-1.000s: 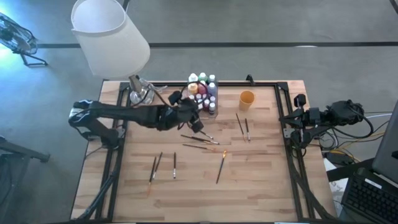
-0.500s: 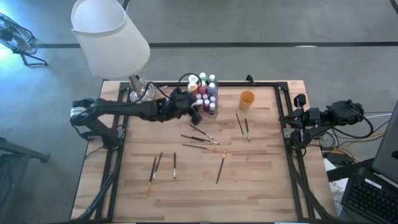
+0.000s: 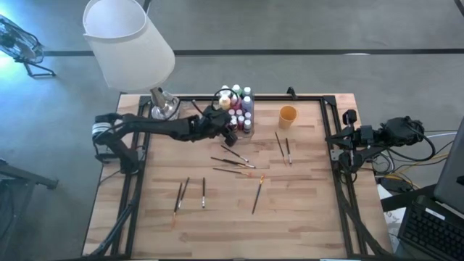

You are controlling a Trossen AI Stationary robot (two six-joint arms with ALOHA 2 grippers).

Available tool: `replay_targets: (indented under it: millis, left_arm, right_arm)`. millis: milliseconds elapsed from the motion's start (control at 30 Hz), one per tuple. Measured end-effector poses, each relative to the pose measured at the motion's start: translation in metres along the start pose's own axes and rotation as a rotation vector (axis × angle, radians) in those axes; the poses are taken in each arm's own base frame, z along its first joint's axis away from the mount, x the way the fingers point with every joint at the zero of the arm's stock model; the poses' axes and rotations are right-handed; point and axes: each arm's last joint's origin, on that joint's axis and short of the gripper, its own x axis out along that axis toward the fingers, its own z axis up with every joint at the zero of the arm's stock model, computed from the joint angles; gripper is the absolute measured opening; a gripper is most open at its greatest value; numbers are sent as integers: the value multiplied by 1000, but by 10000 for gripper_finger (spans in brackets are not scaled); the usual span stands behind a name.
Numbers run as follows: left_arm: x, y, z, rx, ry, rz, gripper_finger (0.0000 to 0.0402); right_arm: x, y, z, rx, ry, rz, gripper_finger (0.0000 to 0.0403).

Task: Pick & Place Paint Supplies
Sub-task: Put the small yellow paint bottle into the bin

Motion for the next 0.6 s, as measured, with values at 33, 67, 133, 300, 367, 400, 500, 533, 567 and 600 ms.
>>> replay_targets:
  millis: [33,67,133,300,367,400,500,533,567,600]
  left_arm:
    - [3,0,-1,-3,-1,2,122]
    - [5,0,-2,-10,-6,3,122]
    - [10,-1,-4,-20,-11,4,122]
    - [21,-2,-14,-20,29,16,122]
    - [26,-2,-18,-20,32,19,122]
    - [29,-3,-20,-20,38,20,122]
    - [36,-3,-24,-26,32,23,122]
    - [38,-2,-24,-30,31,26,122]
    - [39,-2,-25,-33,33,27,122]
    - [40,-2,-26,-37,31,28,122]
  right_arm:
    - [0,0,0,0,0,0,8]
    - [0,0,0,0,0,0,8]
    - [0,0,0,0,0,0,8]
    - [0,0,0,0,0,0,8]
    - [0,0,0,0,0,0,8]
    - [0,0,0,0,0,0,8]
    - [0,0,0,0,0,0,8]
    - [0,0,0,0,0,0,8]
    - [0,0,0,0,0,0,8]
    - [0,0,0,0,0,0,8]
